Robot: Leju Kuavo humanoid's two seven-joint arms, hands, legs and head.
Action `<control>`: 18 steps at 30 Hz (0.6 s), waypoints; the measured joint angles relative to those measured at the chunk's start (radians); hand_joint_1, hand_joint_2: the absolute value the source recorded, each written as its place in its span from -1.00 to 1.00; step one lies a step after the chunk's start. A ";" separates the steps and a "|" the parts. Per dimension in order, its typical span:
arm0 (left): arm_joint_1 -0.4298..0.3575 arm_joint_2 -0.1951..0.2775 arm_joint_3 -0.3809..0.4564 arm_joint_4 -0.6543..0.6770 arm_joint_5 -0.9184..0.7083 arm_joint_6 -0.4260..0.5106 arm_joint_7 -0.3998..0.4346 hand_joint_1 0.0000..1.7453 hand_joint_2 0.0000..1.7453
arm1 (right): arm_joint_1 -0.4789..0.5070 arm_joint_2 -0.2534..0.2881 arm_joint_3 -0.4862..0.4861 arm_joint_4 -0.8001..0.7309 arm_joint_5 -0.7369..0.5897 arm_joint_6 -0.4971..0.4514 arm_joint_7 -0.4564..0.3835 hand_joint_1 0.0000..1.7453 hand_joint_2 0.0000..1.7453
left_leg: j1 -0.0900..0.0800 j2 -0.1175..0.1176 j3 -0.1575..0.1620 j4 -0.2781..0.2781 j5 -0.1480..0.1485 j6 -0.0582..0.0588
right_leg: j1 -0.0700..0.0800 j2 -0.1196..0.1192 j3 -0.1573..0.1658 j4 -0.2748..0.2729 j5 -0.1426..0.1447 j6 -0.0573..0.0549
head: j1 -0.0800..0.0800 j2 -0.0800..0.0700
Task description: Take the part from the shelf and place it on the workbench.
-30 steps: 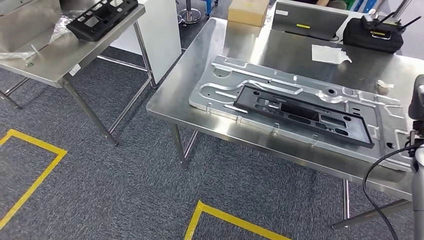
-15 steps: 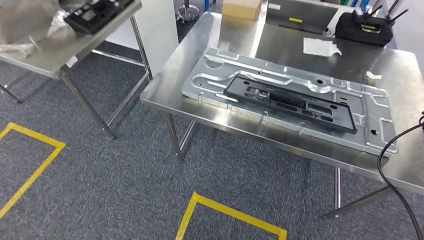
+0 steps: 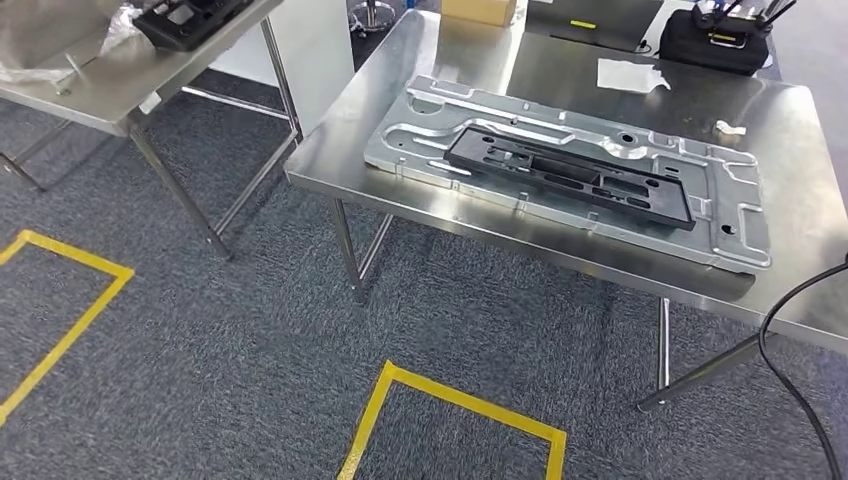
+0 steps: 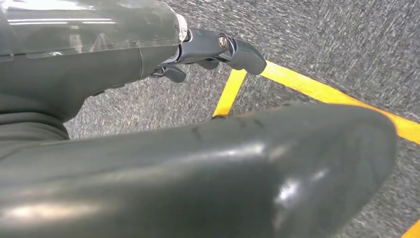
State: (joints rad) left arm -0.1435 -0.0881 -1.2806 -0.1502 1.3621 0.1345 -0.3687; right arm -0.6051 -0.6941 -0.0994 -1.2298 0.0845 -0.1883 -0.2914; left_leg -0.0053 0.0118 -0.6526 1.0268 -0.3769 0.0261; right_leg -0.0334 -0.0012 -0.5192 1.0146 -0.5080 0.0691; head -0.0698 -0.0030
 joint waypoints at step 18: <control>0.007 -0.004 -0.003 0.000 -0.007 0.002 0.005 -1.00 -1.00 | 0.037 -0.031 0.000 0.021 -0.013 -0.009 -0.023 -1.00 -1.00 | -0.004 -0.014 0.141 -0.020 -0.127 0.014 | 0.009 -0.001 -0.145 -0.001 0.142 -0.014 | 0.000 0.000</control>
State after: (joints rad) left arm -0.1368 -0.0924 -1.2832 -0.1503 1.3555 0.1363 -0.3636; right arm -0.5685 -0.7253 -0.0993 -1.2088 0.0711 -0.1971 -0.3145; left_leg -0.0094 -0.0020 -0.5119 1.0070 -0.5037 0.0404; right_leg -0.0239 -0.0020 -0.6640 1.0138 -0.3657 0.0552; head -0.0697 -0.0030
